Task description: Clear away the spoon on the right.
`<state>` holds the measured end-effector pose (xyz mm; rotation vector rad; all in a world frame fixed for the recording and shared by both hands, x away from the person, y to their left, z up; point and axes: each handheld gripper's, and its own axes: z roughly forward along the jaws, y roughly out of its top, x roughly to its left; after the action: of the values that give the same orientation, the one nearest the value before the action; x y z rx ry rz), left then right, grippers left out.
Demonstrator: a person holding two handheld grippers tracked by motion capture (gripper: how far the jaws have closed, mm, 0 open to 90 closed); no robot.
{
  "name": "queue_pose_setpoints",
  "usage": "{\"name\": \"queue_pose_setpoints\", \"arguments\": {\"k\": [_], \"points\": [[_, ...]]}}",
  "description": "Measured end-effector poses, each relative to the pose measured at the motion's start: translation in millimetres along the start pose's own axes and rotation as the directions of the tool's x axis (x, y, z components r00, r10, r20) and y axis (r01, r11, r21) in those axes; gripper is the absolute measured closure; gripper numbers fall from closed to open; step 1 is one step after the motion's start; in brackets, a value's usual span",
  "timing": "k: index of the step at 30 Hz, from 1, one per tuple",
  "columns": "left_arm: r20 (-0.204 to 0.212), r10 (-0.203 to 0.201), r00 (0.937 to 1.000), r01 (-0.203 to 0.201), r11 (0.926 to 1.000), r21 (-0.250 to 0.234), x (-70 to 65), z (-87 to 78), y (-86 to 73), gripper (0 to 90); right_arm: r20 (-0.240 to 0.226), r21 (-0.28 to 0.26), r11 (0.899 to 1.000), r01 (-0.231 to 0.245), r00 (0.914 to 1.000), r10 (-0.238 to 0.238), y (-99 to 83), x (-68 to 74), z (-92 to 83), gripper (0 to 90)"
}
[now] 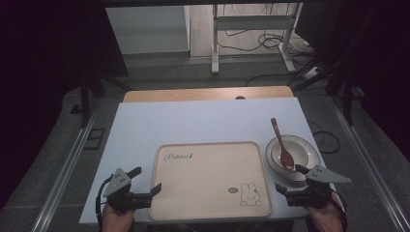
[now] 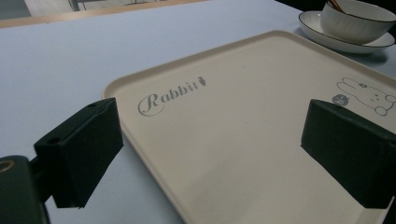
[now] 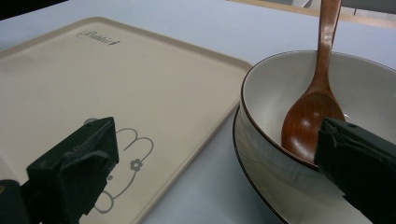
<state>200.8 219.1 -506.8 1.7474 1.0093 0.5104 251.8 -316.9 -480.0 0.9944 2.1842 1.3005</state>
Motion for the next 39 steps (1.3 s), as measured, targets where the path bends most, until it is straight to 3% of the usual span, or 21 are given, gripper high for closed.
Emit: {"name": "queue_pose_setpoints", "arguments": {"k": [5,11,14,18,28,39], "points": [[-0.008,0.033,0.9994,-0.033,0.9994,-0.013,-0.9,3.3,-3.0,3.7,0.000,0.020,1.000,0.021,0.9998,-0.021,-0.2,0.8,0.7,0.5],[-0.026,0.036,0.9990,-0.037,0.9989,-0.028,1.0,2.6,-4.6,3.7,0.005,0.041,0.999,0.035,0.9994,-0.035,1.0,3.1,1.1,1.9],[-0.020,0.022,0.9996,-0.023,0.9994,-0.026,1.8,2.8,-4.8,4.2,0.007,0.042,0.999,0.029,0.9996,-0.029,1.1,3.1,0.8,2.0],[-0.023,0.036,0.9991,-0.036,0.9992,-0.015,1.5,4.2,-5.5,4.7,0.008,0.042,0.999,0.021,0.9997,-0.021,1.0,3.5,1.0,2.0],[-0.015,0.025,0.9996,-0.025,0.9990,-0.036,3.7,3.7,-6.1,4.4,0.001,0.038,0.999,-0.010,0.9999,0.010,1.3,3.1,1.3,1.9],[-0.024,0.036,0.9991,-0.037,0.9990,-0.027,2.9,4.8,-6.4,3.6,0.035,0.052,0.998,-0.017,0.9993,0.015,10.9,0.4,-0.8,1.9]]}}
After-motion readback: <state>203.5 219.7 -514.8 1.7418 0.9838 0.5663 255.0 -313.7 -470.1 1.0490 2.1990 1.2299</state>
